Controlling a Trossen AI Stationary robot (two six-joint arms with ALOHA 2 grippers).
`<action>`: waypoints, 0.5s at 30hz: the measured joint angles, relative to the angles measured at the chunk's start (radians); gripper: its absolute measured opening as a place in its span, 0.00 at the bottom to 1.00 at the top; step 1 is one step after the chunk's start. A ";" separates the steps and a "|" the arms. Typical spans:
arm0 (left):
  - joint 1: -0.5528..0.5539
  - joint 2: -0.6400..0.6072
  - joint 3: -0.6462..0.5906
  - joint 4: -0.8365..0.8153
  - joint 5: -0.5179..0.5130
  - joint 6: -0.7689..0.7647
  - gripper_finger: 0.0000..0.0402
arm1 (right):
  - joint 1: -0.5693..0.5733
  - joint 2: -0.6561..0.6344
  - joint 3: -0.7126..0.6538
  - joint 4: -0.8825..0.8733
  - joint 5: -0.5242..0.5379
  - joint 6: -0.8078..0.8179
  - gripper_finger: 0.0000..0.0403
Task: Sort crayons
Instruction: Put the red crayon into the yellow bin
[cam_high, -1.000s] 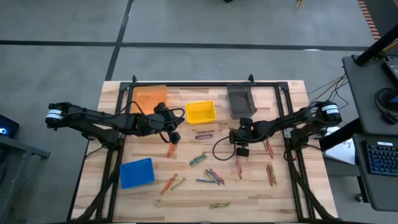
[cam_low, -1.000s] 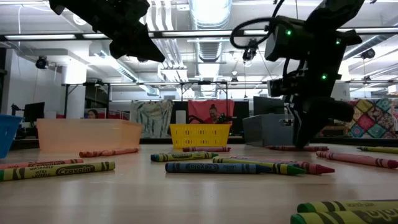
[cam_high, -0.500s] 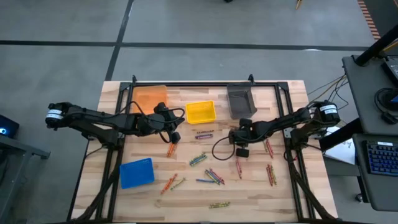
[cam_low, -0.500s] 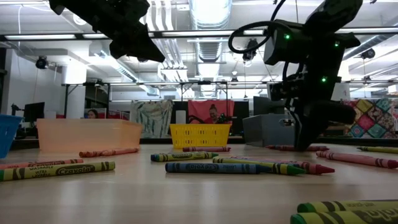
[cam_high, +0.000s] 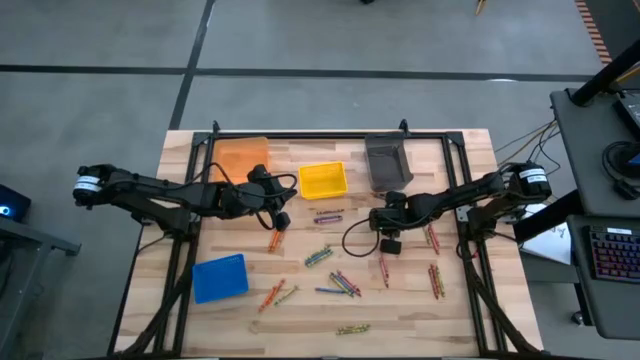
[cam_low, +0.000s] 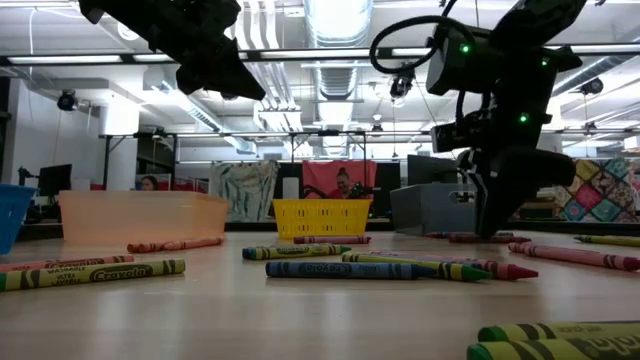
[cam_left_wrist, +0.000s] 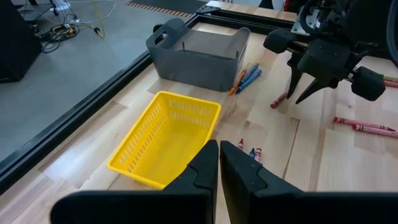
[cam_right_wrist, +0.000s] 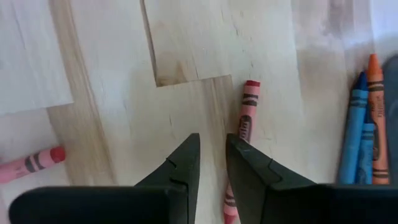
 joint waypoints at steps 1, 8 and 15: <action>0.000 0.000 0.000 0.001 0.000 0.000 0.00 | 0.000 -0.008 0.000 -0.006 0.000 0.000 0.17; 0.000 0.000 0.000 0.007 0.000 0.000 0.00 | 0.000 -0.054 0.000 -0.008 0.002 0.004 0.22; 0.000 0.000 0.000 0.008 0.000 0.000 0.00 | -0.021 -0.038 0.000 -0.006 0.029 0.000 0.31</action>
